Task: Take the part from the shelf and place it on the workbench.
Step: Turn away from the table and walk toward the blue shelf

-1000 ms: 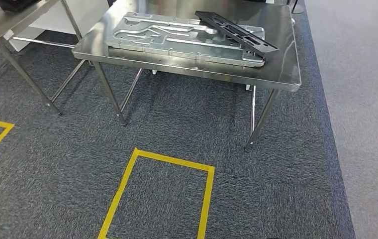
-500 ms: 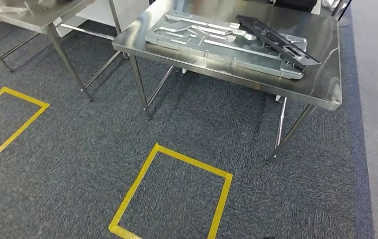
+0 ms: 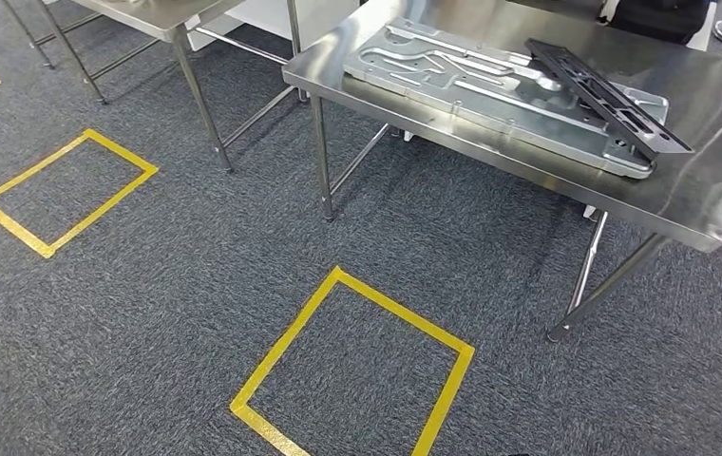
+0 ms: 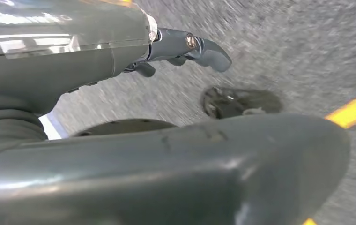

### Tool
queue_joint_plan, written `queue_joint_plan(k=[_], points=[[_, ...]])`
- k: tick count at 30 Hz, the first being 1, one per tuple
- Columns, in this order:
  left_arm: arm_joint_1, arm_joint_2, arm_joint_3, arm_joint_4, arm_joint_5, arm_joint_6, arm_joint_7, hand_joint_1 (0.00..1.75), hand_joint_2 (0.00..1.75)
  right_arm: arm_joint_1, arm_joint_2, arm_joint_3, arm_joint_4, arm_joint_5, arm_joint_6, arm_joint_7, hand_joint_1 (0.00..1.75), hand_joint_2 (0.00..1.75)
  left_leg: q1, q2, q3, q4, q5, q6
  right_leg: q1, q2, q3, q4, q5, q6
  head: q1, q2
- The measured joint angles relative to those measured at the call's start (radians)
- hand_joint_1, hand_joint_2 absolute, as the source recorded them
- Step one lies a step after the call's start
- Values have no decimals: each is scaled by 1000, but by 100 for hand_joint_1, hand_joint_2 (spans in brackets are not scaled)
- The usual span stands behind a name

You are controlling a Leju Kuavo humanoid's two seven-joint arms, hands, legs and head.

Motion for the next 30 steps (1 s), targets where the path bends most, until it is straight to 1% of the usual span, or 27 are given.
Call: queue_joint_plan(k=[1, 2, 3, 4, 5, 7, 8, 9, 10, 11, 12, 13, 14, 15, 16, 18, 19, 20, 22, 23, 24, 25, 26, 27, 28, 29, 30], points=[[-1, -1, 12, 0, 24, -11, -9, 0, 0, -1, 0, -1, 0, 6, 1, 0, 0, 0, -3, -4, 0, -7, -2, 4, 2, -10, 1, 0, -1, 6, 0, 0], [-1, -2, 27, 0, 49, -22, -17, 0, 0, -3, 0, -1, 0, 12, 3, 0, 0, 0, -3, -15, -3, -9, 1, 11, 2, -20, 3, -2, -1, 11, 0, 0], [0, -4, 43, 0, 74, -35, -26, 0, 0, -5, 1, -3, -1, 19, 4, 0, 0, 0, -2, -25, -1, -14, 4, 17, -1, -18, 6, 1, -5, 17, 0, 0], [-1, -6, 60, 0, 96, -48, -34, 0, 0, -6, 1, -4, -2, 25, 6, -1, 0, 0, -1, -35, 0, -20, 9, 24, -4, -2, 2, 15, -18, 22, 0, 0], [-2, -8, 77, 0, 114, -62, -42, 0, 0, -5, 2, -5, -2, 29, 8, -1, 0, 0, 1, -45, 2, -25, 13, 30, -6, 24, -13, 49, -43, 27, 0, 0], [-4, -15, 106, 0, 134, -90, -54, 0, 0, -2, 2, -9, -3, 33, 10, 0, 0, 0, 2, -66, 1, -28, 18, 37, -9, 79, -72, 172, -110, 31, 1, 0], [-4, -19, 116, 0, 137, -100, -57, 0, 0, -1, 2, -11, -3, 34, 11, 1, 0, 0, 1, -79, -1, -28, 19, 38, -9, 90, -103, 235, -133, 32, 1, 0], [-3, -22, 124, 0, 140, -108, -57, 0, 0, 0, 2, -13, -2, 37, 12, 2, 0, 0, 0, -92, -1, -27, 19, 39, -9, 95, -124, 273, -139, 32, 1, 0], [-1, -24, 132, 0, 145, -112, -54, 0, 0, 2, 2, -15, -2, 40, 14, 3, 0, 0, 0, -105, -1, -26, 19, 39, -10, 97, -128, 274, -123, 31, 1, 0], [0, -26, 140, 0, 150, -113, -48, 0, 0, 2, 2, -16, -2, 43, 16, 4, 0, 0, 0, -119, 0, -25, 19, 38, -10, 100, -113, 234, -89, 30, 1, 0], [0, -27, 149, 0, 157, -112, -40, 0, 0, 2, 2, -17, -2, 45, 17, 6, 0, 0, 0, -133, 1, -22, 18, 37, -11, 111, -84, 166, -46, 28, 1, 0], [-1, -29, 158, 0, 163, -111, -31, 0, 0, 3, 2, -19, -2, 47, 17, 7, 0, 0, -1, -145, 0, -19, 17, 34, -12, 134, -54, 97, -15, 25, 1, 0], [-3, -29, 165, 0, 170, -110, -25, 0, 0, 3, 2, -22, -2, 48, 17, 8, 0, 0, -1, -156, -2, -15, 16, 29, -13, 155, -32, 44, 4, 22, 1, 0], [-4, -29, 173, 0, 178, -110, -20, 0, 0, 3, 2, -25, -2, 51, 17, 10, 0, 0, -1, -166, -7, -13, 16, 24, -13, 171, -21, 15, 10, 20, 0, 0], [-5, -29, 182, 0, 185, -111, -18, 0, 0, 1, 3, -27, -2, 55, 17, 12, 0, 0, 0, -176, -11, -12, 18, 18, -11, 177, -19, 8, 6, 16, 0, 0], [-5, -29, 199, 0, 199, -113, -15, 0, 0, -4, 4, -31, -2, 62, 19, 16, 0, 0, 4, -189, -18, -12, 21, 6, -11, 155, -17, 2, 10, 6, 0, 0], [-5, -29, 207, -1, 206, -112, -13, 0, 0, -5, 6, -32, -3, 65, 20, 18, 0, 0, 3, -175, -24, -1, 13, 0, -12, 143, -15, -2, 13, -2, 0, 0], [-6, -29, 214, -1, 214, -112, -11, 0, 0, -4, 7, -33, -3, 67, 20, 18, 0, 0, 2, -152, -38, 28, -5, -4, -14, 129, -12, -7, 15, -9, 0, 0], [-11, -29, 230, -1, 231, -111, -6, 0, 0, 0, 8, -35, -3, 72, 22, 18, 0, 0, 3, -97, -93, 146, -69, -11, -11, 100, -9, -11, 14, -20, -1, 0], [-13, -29, 238, -1, 238, -110, -4, 0, 0, 2, 8, -37, -3, 75, 24, 18, 0, 0, 6, -85, -125, 214, -97, -14, -8, 85, -9, -10, 13, -22, -1, 0], [-15, -29, 245, -1, 244, -109, -1, 0, 0, 2, 8, -38, -3, 77, 26, 18, 0, 0, 9, -79, -148, 261, -111, -17, -6, 71, -8, -10, 11, -23, -1, 0], [-15, -29, 252, -1, 248, -109, 1, 0, 0, 2, 8, -39, -3, 79, 29, 18, 0, 0, 11, -75, -153, 273, -105, -20, -5, 57, -7, -10, 10, -23, -1, 0], [-15, -29, 259, -1, 253, -109, 3, 0, 0, 1, 8, -40, -3, 80, 31, 18, 0, 0, 13, -69, -136, 242, -81, -20, -4, 45, -5, -9, 8, -22, -1, 0], [-15, -29, 264, -1, 257, -109, 6, 0, 0, 1, 8, -40, -3, 81, 33, 18, 0, 0, 13, -57, -100, 175, -45, -20, -4, 34, -1, -9, 5, -19, -1, 0], [-16, -29, 270, -1, 262, -110, 8, 0, 0, 1, 8, -41, -3, 83, 34, 18, 0, 0, 11, -35, -59, 101, -18, -17, -3, 23, 3, -9, 2, -15, -1, 0], [-18, -29, 276, -1, 267, -110, 11, 0, 0, 1, 8, -41, -3, 84, 36, 18, 0, 0, 8, -17, -27, 39, 1, -12, -1, 13, 7, -8, -2, -10, -1, 0], [-19, -29, 281, -1, 270, -111, 13, 0, 0, 1, 8, -42, -3, 86, 36, 18, 0, 0, 4, -5, -8, 3, 9, -7, 1, 4, 9, -7, -4, -6, -1, 0]])
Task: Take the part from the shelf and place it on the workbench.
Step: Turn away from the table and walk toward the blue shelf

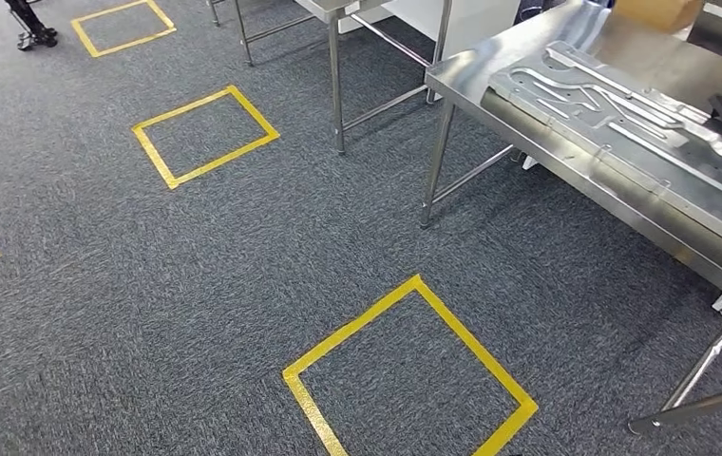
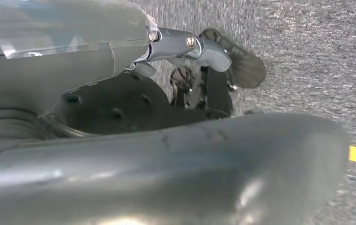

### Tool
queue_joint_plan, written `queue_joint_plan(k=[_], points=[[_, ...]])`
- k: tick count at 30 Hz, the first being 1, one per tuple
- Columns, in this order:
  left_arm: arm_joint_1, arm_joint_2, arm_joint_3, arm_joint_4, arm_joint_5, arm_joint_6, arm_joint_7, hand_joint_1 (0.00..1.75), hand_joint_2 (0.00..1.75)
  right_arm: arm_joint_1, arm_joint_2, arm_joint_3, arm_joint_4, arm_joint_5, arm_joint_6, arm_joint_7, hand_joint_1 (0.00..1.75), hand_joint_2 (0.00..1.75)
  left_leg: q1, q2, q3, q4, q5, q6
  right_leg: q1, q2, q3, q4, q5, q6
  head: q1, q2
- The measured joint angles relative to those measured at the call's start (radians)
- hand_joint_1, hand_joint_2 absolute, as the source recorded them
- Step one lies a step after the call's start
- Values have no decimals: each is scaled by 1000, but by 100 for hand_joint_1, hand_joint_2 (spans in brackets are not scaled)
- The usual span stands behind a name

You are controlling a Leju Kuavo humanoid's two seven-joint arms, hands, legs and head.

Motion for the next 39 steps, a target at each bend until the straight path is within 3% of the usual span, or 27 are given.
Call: queue_joint_plan(k=[1, 3, 5, 7, 8, 9, 10, 11, 12, 14, 16, 18, 19, 21, 22, 24, 25, 26, 28, 29, 31, 32, 34, 36, 37, 39], points=[[-1, 0, 4, 0, 2, 0, 2, 0, 0, -1, 0, -1, 0, 2, 0, 0, 0, 0, -4, 2, 4, -11, -2, 5, 2, -8, 2, 0, -2, 5, 0, 0], [0, 0, 12, 0, 5, 0, 4, 0, 0, -5, 0, -2, 0, 7, 0, 0, 0, 0, -5, -20, 0, -16, 3, 17, 1, -18, 5, -1, -4, 17, 0, 0], [0, 0, 18, 0, 10, -1, 6, 0, 0, -7, 0, -5, 0, 10, 0, 0, 0, 0, -2, -40, 3, -27, 11, 31, -5, 17, -4, 28, -30, 28, 0, 0], [-2, 0, 24, -1, 14, -1, 11, 0, 0, -4, 0, -10, 0, 12, 1, 0, 0, 0, -1, -59, 3, -31, 16, 40, -8, 70, -52, 132, -92, 31, 0, 0], [-4, 0, 27, -1, 16, 0, 14, 0, 0, -2, 1, -12, 0, 13, 1, 0, 0, 0, -2, -70, 1, -31, 17, 42, -8, 83, -86, 200, -123, 32, 1, 0], [-4, 0, 30, -1, 18, 1, 19, 0, 0, -1, 0, -14, 0, 14, 1, 0, 0, 0, -3, -82, 0, -31, 17, 42, -8, 89, -115, 255, -139, 32, 1, 0], [-4, 0, 32, -1, 19, 2, 22, 0, 0, 0, 0, -15, 0, 15, 2, 0, 0, 0, -4, -96, 0, -30, 17, 42, -9, 91, -129, 278, -135, 33, 1, 0], [-3, 0, 33, -1, 20, 2, 24, 0, 0, 1, 0, -16, 0, 16, 2, 0, 0, 0, -4, -111, 1, -29, 17, 42, -10, 94, -126, 263, -111, 32, 1, 0], [-3, 0, 35, -1, 21, 2, 26, 0, 0, 1, 0, -16, 0, 18, 2, 1, 0, 0, -3, -125, 3, -27, 16, 40, -12, 99, -105, 210, -72, 32, 1, 0], [-4, 0, 38, -1, 23, 2, 27, 0, 0, 2, 0, -17, 0, 23, 2, 2, 0, 0, -3, -149, 2, -21, 13, 34, -16, 141, -48, 77, -8, 28, 1, 0], [-6, 0, 40, -1, 23, 2, 29, 0, 0, 0, 0, -18, 0, 27, 2, 2, 0, 0, -2, -169, -4, -17, 12, 22, -16, 172, -23, 16, 5, 21, 0, 0], [-6, 0, 40, -1, 23, 2, 30, 0, 0, -4, 0, -19, 0, 28, 2, 2, 0, 0, -1, -189, -10, -19, 15, 8, -14, 158, -20, 12, 4, 10, 0, 0], [-5, 0, 41, -1, 23, 2, 30, 0, 0, -6, 0, -19, -1, 28, 2, 2, 0, 0, -1, -184, -13, -15, 13, 3, -15, 147, -17, 8, 5, 3, 0, 0], [-5, 0, 41, -1, 23, 5, 33, 0, 0, -4, 1, -20, -1, 29, 2, 2, 0, 0, -3, -138, -45, 47, -16, -4, -17, 120, -9, -2, 1, -13, 0, 0], [-6, 1, 41, -1, 23, 8, 36, 0, 0, -2, 1, -21, -1, 29, 2, 3, 0, 0, -3, -106, -75, 108, -42, -6, -14, 106, -4, -3, -4, -19, 0, 0], [-8, 1, 41, -1, 22, 18, 44, 0, 0, 3, 1, -25, -1, 31, 3, 5, 0, 0, 0, -75, -150, 246, -87, -11, -8, 76, 8, -3, -19, -25, -1, 0], [-6, 1, 41, -1, 22, 22, 49, 0, 0, 4, 1, -27, -1, 32, 3, 7, 0, 0, 1, -71, -172, 282, -88, -12, -7, 62, 17, -3, -27, -25, -1, 0], [-4, 1, 42, -1, 22, 26, 53, 0, 0, 4, 0, -29, -1, 33, 3, 7, 0, 0, 2, -68, -176, 280, -68, -11, -6, 49, 29, -3, -36, -23, -1, 0], [-1, 1, 43, -1, 23, 33, 61, 0, 0, 3, 1, -33, -1, 35, 3, 8, 0, 0, 0, -48, -128, 168, 7, -4, -6, 23, 58, -4, -56, -19, -1, 0], [-1, 1, 44, -1, 23, 35, 64, 0, 0, 3, 1, -34, -1, 37, 3, 9, 0, 0, -7, -22, -99, 106, 31, 3, -4, 11, 72, -6, -67, -14, 0, 0], [-4, 1, 47, -2, 26, 38, 69, 0, 0, 1, 2, -39, -2, 41, 3, 12, 0, 0, -22, 18, -61, 28, 32, 21, -1, -11, 91, -17, -82, -2, 0, 0], [-5, 1, 48, -2, 28, 38, 70, 0, 0, -1, 2, -41, -2, 42, 2, 14, 0, 0, -26, 22, -55, 16, 19, 28, 1, -21, 99, -22, -81, 5, 0, 0], [-1, 1, 50, -3, 29, 38, 70, 0, 0, -5, 3, -43, -3, 44, 2, 18, 0, 0, -23, -7, -29, -10, 9, 39, 0, -25, 109, -5, -66, 19, 1, 0], [4, 1, 51, -4, 30, 38, 70, 0, 0, -5, 4, -46, -4, 45, 2, 19, 0, 0, -16, -33, 13, -30, -4, 49, -4, 23, 67, 89, -45, 24, 1, 0], [4, 1, 51, -4, 30, 37, 70, 0, 0, -4, 4, -49, -4, 45, 2, 19, 0, 0, -13, -44, 33, -37, -14, 52, -7, 54, 19, 157, -48, 23, 1, 0], [0, 1, 52, -5, 29, 36, 69, 0, 0, 0, 5, -55, -4, 45, 2, 20, 0, 0, -11, -74, 71, -42, -40, 53, -10, 87, -90, 269, -102, 24, 1, 0]])
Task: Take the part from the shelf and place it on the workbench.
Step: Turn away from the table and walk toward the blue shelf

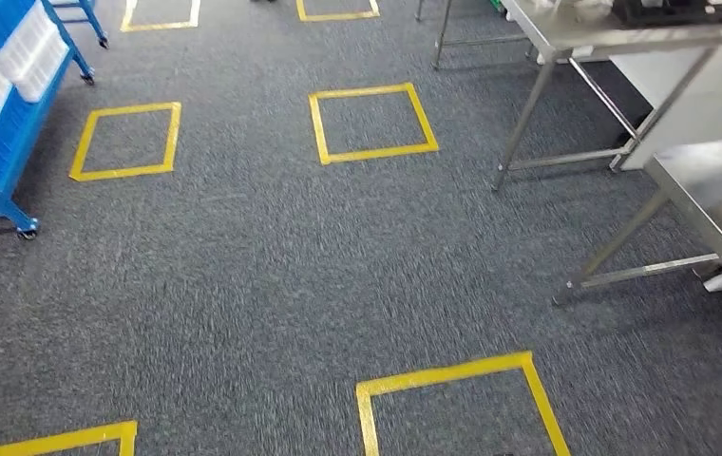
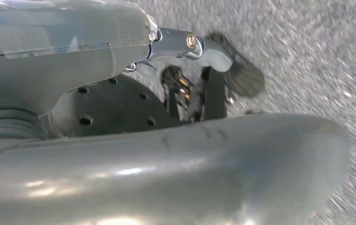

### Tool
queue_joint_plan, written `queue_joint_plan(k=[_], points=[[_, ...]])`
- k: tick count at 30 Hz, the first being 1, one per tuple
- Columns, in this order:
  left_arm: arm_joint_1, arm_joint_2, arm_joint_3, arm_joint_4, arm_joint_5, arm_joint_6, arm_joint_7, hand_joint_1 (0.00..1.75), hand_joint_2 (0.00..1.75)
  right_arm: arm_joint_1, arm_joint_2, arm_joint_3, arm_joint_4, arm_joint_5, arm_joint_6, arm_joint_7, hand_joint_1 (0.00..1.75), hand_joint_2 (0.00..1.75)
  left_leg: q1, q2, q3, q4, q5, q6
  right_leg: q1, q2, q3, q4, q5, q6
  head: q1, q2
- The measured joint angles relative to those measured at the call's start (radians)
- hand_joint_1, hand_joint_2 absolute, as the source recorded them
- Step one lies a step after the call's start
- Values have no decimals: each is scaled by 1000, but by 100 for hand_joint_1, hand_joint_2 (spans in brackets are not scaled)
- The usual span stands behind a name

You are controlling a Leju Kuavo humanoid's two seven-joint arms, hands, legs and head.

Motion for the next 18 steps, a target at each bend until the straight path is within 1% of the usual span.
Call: queue_joint_plan(k=[1, 2, 3, 4, 5, 6, 7, 8, 9, 10, 11, 12, 13, 14, 15, 16, 17, 18], points=[[0, -1, 0, 0, 0, -1, -1, 0, 0, 2, 0, -3, 0, 0, 0, 1, 0, 0, 1, -18, 21, -1, -16, -1, -1, 4, -46, 24, -42, 4, 0, 0], [1, -1, 0, 0, 0, -1, -1, 0, 0, 4, 0, -6, 0, 0, 0, 1, 0, 0, 3, -36, 44, -2, -33, -3, -3, 5, -80, 22, -79, 8, 0, 0], [3, -2, 0, 0, 0, -2, -2, 0, 0, 6, 0, -8, 0, 0, 0, 2, 0, 0, 6, -52, 68, -2, -51, -6, -4, 7, -104, -3, -93, 14, 0, 0], [5, -2, 1, 0, 0, -2, -2, 0, 0, 9, 0, -10, 0, 0, 0, 2, 0, 0, 9, -67, 92, -2, -72, -10, -8, 13, -120, -48, -60, 20, 0, 0], [6, -1, 1, 0, 0, -2, -2, 0, 0, 14, 0, -11, 2, -1, 0, 2, 0, 0, 11, -79, 114, -2, -93, -16, -12, 26, -131, -98, 29, 28, 0, 0], [7, -1, 2, -1, 0, -2, -2, 0, 0, 16, 0, -12, 3, 0, 0, 2, 0, 0, 13, -90, 131, -4, -112, -22, -13, 38, -138, -139, 112, 26, 0, 0], [6, -2, 2, -1, 0, -2, -2, 0, 0, 15, 1, -14, 5, 0, 0, 2, 0, 0, 14, -98, 142, -10, -128, -28, -13, 47, -140, -167, 186, 20, 0, 0], [5, -2, 3, -2, 0, -1, -2, 0, 0, 13, 1, -15, 5, -1, 0, 2, 0, 0, 15, -103, 152, -18, -134, -35, -9, 50, -137, -179, 224, 9, 0, 0], [4, -2, 3, -2, 0, -2, -2, 0, 0, 8, 1, -16, 4, -1, 0, 2, 0, 0, 17, -106, 154, -17, -127, -42, -5, 44, -128, -181, 211, -9, 0, 0], [2, -2, 3, -2, 0, -2, -3, 0, 0, 7, 1, -17, 2, -1, 0, 2, 0, 0, 19, -102, 146, 8, -108, -47, -3, 38, -112, -188, 201, -20, 0, 0], [2, -2, 3, -2, 0, -2, -3, 0, 0, 9, 1, -17, 1, -1, -1, 1, 0, 0, 20, -86, 120, 66, -74, -53, -1, 29, -89, -197, 185, -29, 0, 0], [1, -3, 3, -2, 0, -2, -3, 0, 0, 13, 1, -18, 1, -1, -1, 2, 0, 0, 19, -62, 72, 148, -43, -58, -1, 20, -60, -206, 169, -37, 0, 0], [1, -3, 3, -2, 0, -2, -3, 0, 0, 16, 1, -19, 0, -1, -1, 2, 0, 0, 18, -35, 14, 233, -31, -61, 1, 10, -30, -217, 154, -41, 0, 0], [2, -3, 3, -2, -1, -3, -4, 0, 0, 18, 1, -21, 0, -2, -2, 2, 0, 0, 17, -11, -46, 300, -49, -63, 3, -1, 3, -227, 139, -45, 0, 0], [2, -3, 3, -2, -2, -5, -6, 0, 0, 18, 1, -24, 0, -4, -2, 2, 0, 0, 16, 1, -98, 334, -94, -63, 6, -9, 35, -237, 125, -46, -1, 0], [3, -3, 3, -2, -3, -7, -8, 0, 0, 17, 1, -27, 0, -6, -3, 2, 0, 0, 13, 5, -138, 342, -152, -60, 10, -16, 66, -246, 111, -47, -1, 0], [3, -3, 3, -2, -4, -10, -12, 0, 0, 15, 1, -31, 0, -9, -4, 2, 0, 0, 9, 6, -169, 327, -202, -53, 14, -22, 97, -255, 94, -49, -1, 0], [4, -3, 3, -2, -4, -13, -18, 0, 0, 13, 1, -35, 0, -13, -5, 2, 0, 0, 2, 7, -190, 295, -224, -42, 17, -29, 126, -261, 78, -50, -1, 0]])
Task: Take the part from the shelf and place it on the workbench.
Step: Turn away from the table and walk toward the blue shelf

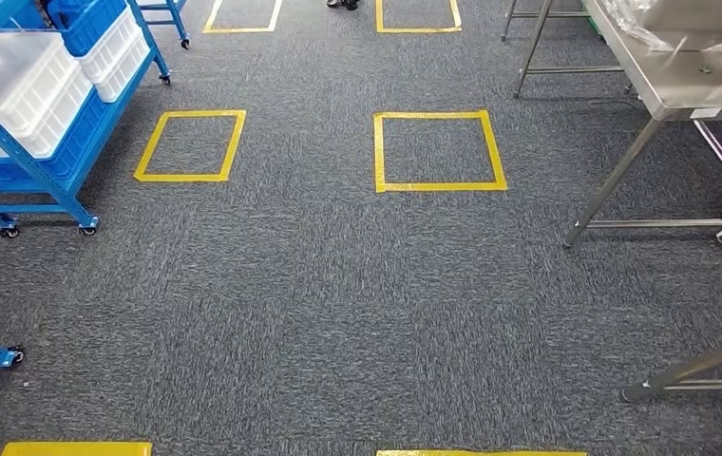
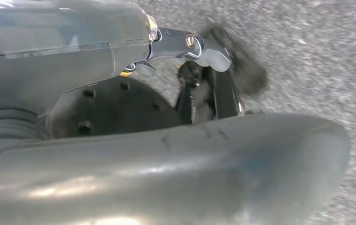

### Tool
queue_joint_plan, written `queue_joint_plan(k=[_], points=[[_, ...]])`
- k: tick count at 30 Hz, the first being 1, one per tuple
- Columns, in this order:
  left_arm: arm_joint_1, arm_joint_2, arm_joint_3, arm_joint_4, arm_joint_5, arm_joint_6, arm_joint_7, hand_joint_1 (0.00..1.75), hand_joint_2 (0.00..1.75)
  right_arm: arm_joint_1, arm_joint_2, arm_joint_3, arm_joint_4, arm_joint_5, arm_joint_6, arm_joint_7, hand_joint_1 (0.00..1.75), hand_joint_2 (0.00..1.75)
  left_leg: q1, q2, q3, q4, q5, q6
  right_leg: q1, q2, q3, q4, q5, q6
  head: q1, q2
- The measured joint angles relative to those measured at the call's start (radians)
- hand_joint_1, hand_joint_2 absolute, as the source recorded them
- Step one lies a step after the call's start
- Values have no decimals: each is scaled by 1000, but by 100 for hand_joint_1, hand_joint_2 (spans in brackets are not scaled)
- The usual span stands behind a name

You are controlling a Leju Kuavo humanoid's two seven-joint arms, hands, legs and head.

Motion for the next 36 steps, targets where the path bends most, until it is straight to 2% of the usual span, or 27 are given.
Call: queue_joint_plan(k=[1, 2, 3, 4, 5, 6, 8, 10, 11, 13, 14, 15, 17, 18, 19, 20, 22, 23, 25, 26, 27, 29, 30, 32, 33, 35, 36], points=[[0, 0, 0, 0, 0, -3, -5, 0, 0, -2, 1, -3, 0, -2, 0, 0, 0, 0, -11, 5, -13, -46, 22, 15, 3, -8, 26, -4, -18, -2, 0, 0], [1, 1, 0, 0, 1, -5, -9, 0, 0, 0, 4, -7, 1, -4, -1, 0, 0, 0, -26, 21, -21, -104, 99, 34, 5, -17, 48, -8, -36, -3, 0, 0], [2, 3, 0, -2, 2, -6, -12, 0, 0, 1, 8, -11, 2, -5, -1, -1, 0, 0, -42, 37, -24, -157, 200, 52, 8, -25, 66, -9, -54, -3, 0, 0], [2, 5, 0, -3, 4, -7, -14, 0, 0, 0, 11, -15, 2, -5, -2, -2, 0, 0, -53, 50, -24, -196, 290, 64, 10, -32, 79, -9, -72, -2, 0, 0], [2, 7, 0, -4, 6, -7, -15, 0, 0, 0, 14, -20, 3, -5, -3, -3, 0, 0, -61, 55, -23, -217, 354, 70, 12, -38, 88, -12, -85, 1, 0, 0], [2, 8, 1, -4, 9, -7, -17, 0, 0, -4, 15, -23, 3, -5, -4, -3, 0, 0, -62, 46, -21, -222, 373, 70, 15, -45, 96, -17, -94, 6, 0, 0], [0, 6, 1, -4, 16, -6, -20, 0, 0, -9, 15, -29, -1, -3, -5, -4, 0, 0, -55, 22, -5, -240, 371, 69, 16, -44, 114, -31, -107, 14, 0, 0], [-3, 4, 1, -5, 21, -6, -23, 0, 0, -10, 15, -33, -3, -1, -5, -4, 0, 0, -44, 1, 24, -269, 368, 71, 10, -3, 91, 26, -136, 24, 0, 0], [-4, 4, 1, -5, 23, -6, -24, 0, 0, -10, 15, -37, -3, -1, -3, -4, 0, 0, -41, -11, 36, -278, 365, 72, 6, 20, 53, 92, -158, 30, 0, 0], [-8, 2, 2, -5, 29, -6, -26, 0, 0, -10, 14, -43, -3, -1, 1, -3, 0, 0, -33, -36, 52, -283, 352, 67, -3, 35, -46, 227, -188, 46, 0, 0], [-8, 1, 3, -5, 33, -6, -28, 0, 0, -10, 12, -46, -3, -1, 3, -2, 0, 0, -28, -50, 61, -282, 345, 61, -8, 36, -82, 258, -176, 53, 0, 0], [-8, 0, 5, -5, 38, -8, -30, 0, 0, -9, 12, -48, -3, -1, 5, -2, 0, 0, -23, -65, 71, -280, 336, 55, -13, 37, -101, 251, -141, 60, 0, 0], [-7, -1, 9, -5, 47, -13, -35, 0, 0, -6, 10, -52, -3, 1, 10, -1, 0, 0, -12, -95, 88, -270, 318, 40, -26, 58, -94, 145, -31, 74, 0, 0], [-7, -1, 11, -5, 49, -16, -37, 0, 0, -4, 10, -53, -2, 2, 13, 0, 0, 0, -8, -107, 92, -262, 309, 31, -30, 83, -83, 88, 9, 78, 0, 0], [-8, -2, 12, -5, 51, -19, -39, 0, 0, -2, 9, -54, -2, 5, 17, 0, 0, 0, -6, -118, 91, -255, 303, 23, -32, 105, -75, 49, 31, 76, 0, 0], [-9, -2, 14, -5, 52, -21, -40, 0, 0, -3, 9, -55, -2, 8, 21, 0, 0, 0, -4, -128, 88, -252, 300, 16, -31, 121, -73, 33, 34, 71, 0, 0], [-8, -4, 18, -5, 55, -22, -43, 0, 0, -9, 8, -56, -2, 14, 29, 0, 0, 0, -2, -149, 81, -254, 301, 3, -29, 112, -71, 28, 32, 53, 0, 0], [-6, -5, 21, -5, 56, -22, -44, 0, 0, -11, 8, -56, -2, 16, 33, 0, 0, 0, -2, -142, 79, -250, 299, -2, -30, 99, -68, 24, 34, 45, 0, 0], [-4, -6, 25, -5, 58, -21, -46, 0, 0, -9, 8, -56, -2, 18, 40, 0, 0, 0, -4, -83, 56, -202, 267, -11, -31, 70, -62, 15, 37, 29, -2, 0], [-5, -6, 26, -5, 59, -21, -47, 0, 0, -7, 8, -56, -2, 18, 41, 0, 0, 0, -3, -43, 31, -148, 238, -15, -28, 54, -59, 14, 36, 23, -3, 0], [-6, -6, 27, -5, 60, -20, -48, 0, 0, -4, 7, -56, -2, 20, 43, 0, 0, 0, -1, -18, -2, -83, 206, -20, -25, 38, -57, 13, 34, 19, -4, 0], [-7, -6, 28, -5, 66, -17, -49, 0, 0, -2, 4, -56, -2, 26, 51, 0, 0, 0, 6, -2, -53, 16, 175, -26, -20, 5, -52, 13, 27, 17, -4, 0], [-6, -7, 30, -5, 69, -15, -50, 0, 0, -1, 3, -56, -2, 31, 55, 0, 0, 0, 8, 0, -55, 19, 186, -27, -20, -10, -48, 14, 23, 18, -4, 0], [-5, -7, 34, -5, 76, -10, -54, 0, 0, -2, 2, -56, -2, 40, 63, 1, 0, 0, 9, 19, -5, -80, 248, -24, -19, -36, -36, 14, 13, 21, -4, 0], [-5, -7, 35, -5, 79, -8, -56, 0, 0, -2, 2, -56, -2, 44, 65, 1, 0, 0, 4, 43, 30, -145, 273, -21, -18, -47, -29, 14, 6, 25, -4, 0], [-6, -7, 36, -5, 75, -6, -65, 0, 0, -3, 2, -56, -2, 49, 70, 2, 0, 0, -6, 77, 73, -227, 294, -8, -14, -67, -19, 13, -4, 36, -4, 0], [-6, -7, 36, -5, 69, -7, -71, 0, 0, -4, 1, -56, -2, 51, 71, 3, 0, 0, -11, 79, 77, -236, 288, -2, -12, -77, -15, 11, -8, 42, -4, 0]])
